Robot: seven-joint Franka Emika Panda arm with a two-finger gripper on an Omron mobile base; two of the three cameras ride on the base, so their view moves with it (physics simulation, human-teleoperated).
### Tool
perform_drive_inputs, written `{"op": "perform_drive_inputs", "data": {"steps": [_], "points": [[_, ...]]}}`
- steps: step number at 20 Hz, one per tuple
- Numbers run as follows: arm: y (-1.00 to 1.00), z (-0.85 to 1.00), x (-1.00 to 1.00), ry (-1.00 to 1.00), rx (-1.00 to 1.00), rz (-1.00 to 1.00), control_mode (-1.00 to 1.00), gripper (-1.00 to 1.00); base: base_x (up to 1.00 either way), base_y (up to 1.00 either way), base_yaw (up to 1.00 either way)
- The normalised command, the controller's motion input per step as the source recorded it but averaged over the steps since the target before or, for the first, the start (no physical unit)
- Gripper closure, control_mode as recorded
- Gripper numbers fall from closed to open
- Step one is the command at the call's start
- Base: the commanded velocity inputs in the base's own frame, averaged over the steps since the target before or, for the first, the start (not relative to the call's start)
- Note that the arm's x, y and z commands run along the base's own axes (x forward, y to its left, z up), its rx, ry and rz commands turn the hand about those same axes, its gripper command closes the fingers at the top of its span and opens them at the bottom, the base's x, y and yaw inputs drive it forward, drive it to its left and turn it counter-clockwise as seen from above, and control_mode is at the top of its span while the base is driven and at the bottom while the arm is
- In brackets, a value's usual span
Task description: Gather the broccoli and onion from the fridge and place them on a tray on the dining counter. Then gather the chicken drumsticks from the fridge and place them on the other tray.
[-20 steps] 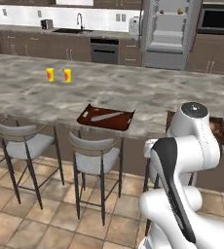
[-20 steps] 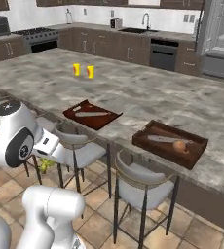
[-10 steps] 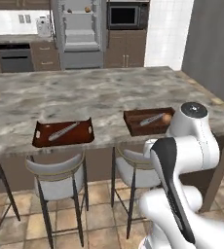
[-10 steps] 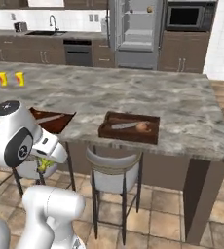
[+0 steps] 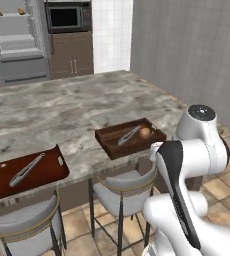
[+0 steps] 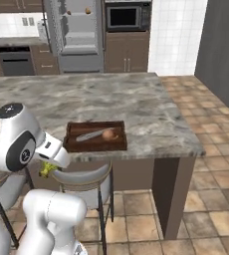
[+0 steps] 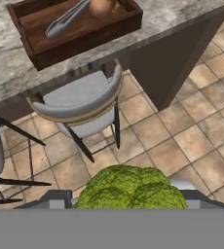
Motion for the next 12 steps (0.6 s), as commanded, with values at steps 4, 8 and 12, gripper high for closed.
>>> {"op": "perform_drive_inputs", "data": {"steps": [4,8,12], "points": [[0.00,0.00,0.00,0.00,0.00,0.00,1.00,1.00,0.53,0.39,0.00],[0.16,0.11,0.01,0.00,-0.01,0.00,-1.00,1.00,0.07,0.14,0.00],[0.48,0.67,0.15,0.00,-0.16,0.00,-1.00,1.00,0.00,0.00,0.00]]}}
